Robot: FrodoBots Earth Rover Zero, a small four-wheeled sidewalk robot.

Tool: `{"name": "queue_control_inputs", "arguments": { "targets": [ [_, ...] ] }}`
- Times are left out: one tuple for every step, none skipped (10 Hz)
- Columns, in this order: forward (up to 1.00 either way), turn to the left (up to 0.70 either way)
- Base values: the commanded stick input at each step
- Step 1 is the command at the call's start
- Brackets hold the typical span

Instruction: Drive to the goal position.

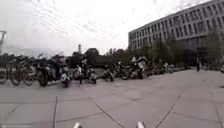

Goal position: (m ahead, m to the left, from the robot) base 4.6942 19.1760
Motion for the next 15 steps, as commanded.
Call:
{"name": "queue_control_inputs", "arguments": {
  "targets": [
    [0.0,0.7],
    [0.0,0.7],
    [0.0,0.7],
    [0.0,0.7],
    [0.0,0.7],
    [0.0,0.7],
    [0.0,0.7],
    [0.0,0.7],
    [0.0,0.7],
    [0.0,0.7],
    [0.0,0.7],
    [0.0,0.7],
    [0.0,0.7],
    [0.0,0.7],
    [0.0,0.7]
  ]
}}
